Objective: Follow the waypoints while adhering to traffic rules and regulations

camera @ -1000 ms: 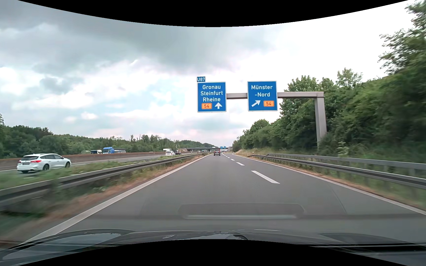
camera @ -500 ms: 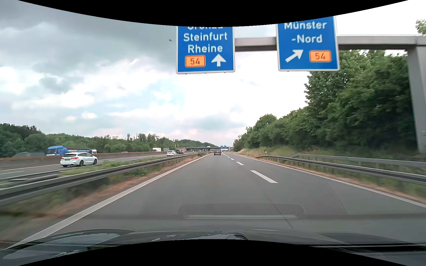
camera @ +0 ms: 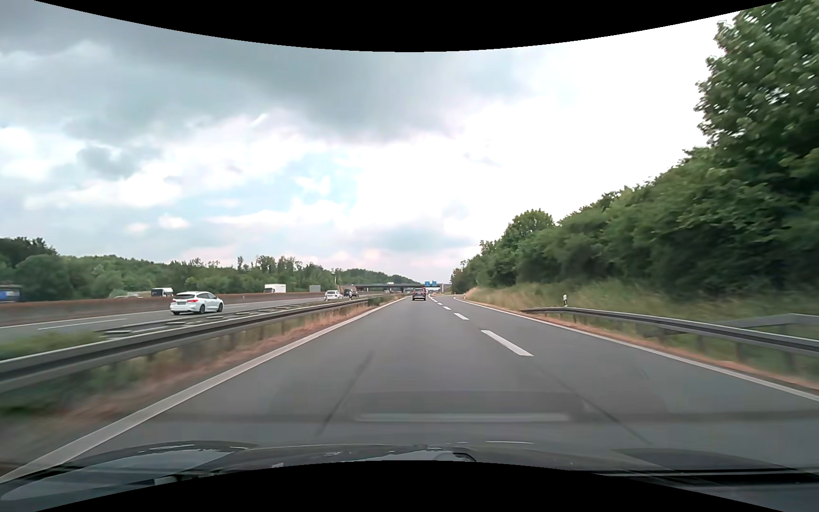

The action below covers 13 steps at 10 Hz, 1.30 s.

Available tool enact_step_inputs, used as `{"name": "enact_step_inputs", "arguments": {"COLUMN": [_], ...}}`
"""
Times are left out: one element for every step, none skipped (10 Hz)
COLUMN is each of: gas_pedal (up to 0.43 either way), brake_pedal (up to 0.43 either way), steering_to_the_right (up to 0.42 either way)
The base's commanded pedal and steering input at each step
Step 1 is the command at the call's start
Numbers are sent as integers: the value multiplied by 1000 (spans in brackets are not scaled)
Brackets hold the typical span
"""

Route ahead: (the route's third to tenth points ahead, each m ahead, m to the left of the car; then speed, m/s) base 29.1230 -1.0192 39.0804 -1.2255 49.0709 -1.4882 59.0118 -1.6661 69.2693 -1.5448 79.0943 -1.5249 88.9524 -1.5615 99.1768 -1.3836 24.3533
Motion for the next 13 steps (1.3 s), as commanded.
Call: {"name": "enact_step_inputs", "arguments": {"gas_pedal": [228, 228, 228, 228, 228, 228, 228, 228, 228, 228, 228, 189, 157], "brake_pedal": [0, 0, 0, 0, 0, 0, 0, 0, 0, 0, 0, 0, 0], "steering_to_the_right": [-4, -4, -4, -4, -4, -3, -2, -1, 0, 0, 0, 0, 0]}}
